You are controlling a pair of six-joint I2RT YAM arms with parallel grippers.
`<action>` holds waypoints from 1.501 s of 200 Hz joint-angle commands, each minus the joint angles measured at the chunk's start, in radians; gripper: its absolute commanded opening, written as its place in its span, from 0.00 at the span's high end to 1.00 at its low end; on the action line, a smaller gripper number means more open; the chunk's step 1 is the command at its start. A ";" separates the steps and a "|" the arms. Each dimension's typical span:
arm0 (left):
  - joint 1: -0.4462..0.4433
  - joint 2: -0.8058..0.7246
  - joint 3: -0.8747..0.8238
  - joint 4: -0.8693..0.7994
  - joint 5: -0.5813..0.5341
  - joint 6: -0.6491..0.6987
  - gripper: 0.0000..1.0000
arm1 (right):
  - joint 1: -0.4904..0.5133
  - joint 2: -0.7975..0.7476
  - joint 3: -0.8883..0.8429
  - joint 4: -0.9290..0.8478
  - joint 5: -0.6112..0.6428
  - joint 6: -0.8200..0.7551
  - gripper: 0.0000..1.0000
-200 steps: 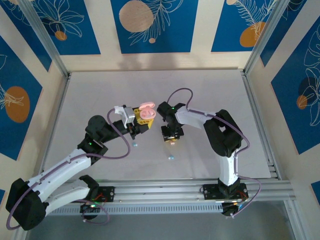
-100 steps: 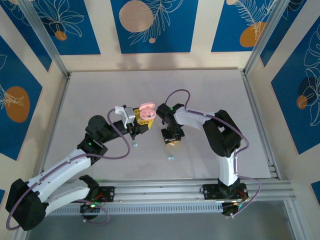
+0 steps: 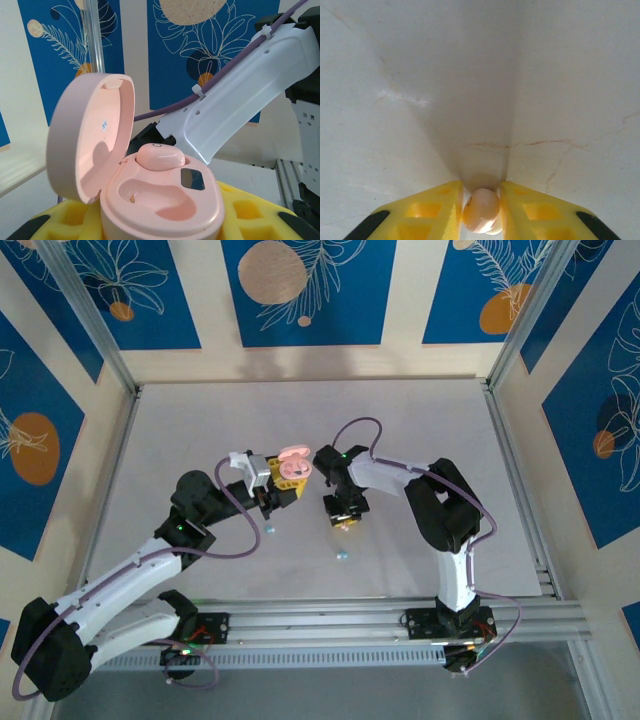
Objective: Insert wireless bluetooth earbuds into charging case
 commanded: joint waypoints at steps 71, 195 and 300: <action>-0.009 -0.005 0.014 0.012 0.006 0.013 0.73 | -0.006 -0.042 -0.006 0.008 -0.050 0.053 0.80; -0.009 0.029 0.020 -0.057 -0.059 0.034 0.74 | -0.102 -0.614 -0.137 0.219 -0.494 0.199 0.80; -0.029 0.128 0.023 0.041 -0.005 -0.004 0.73 | -0.033 -0.705 0.106 0.236 -0.499 0.253 0.80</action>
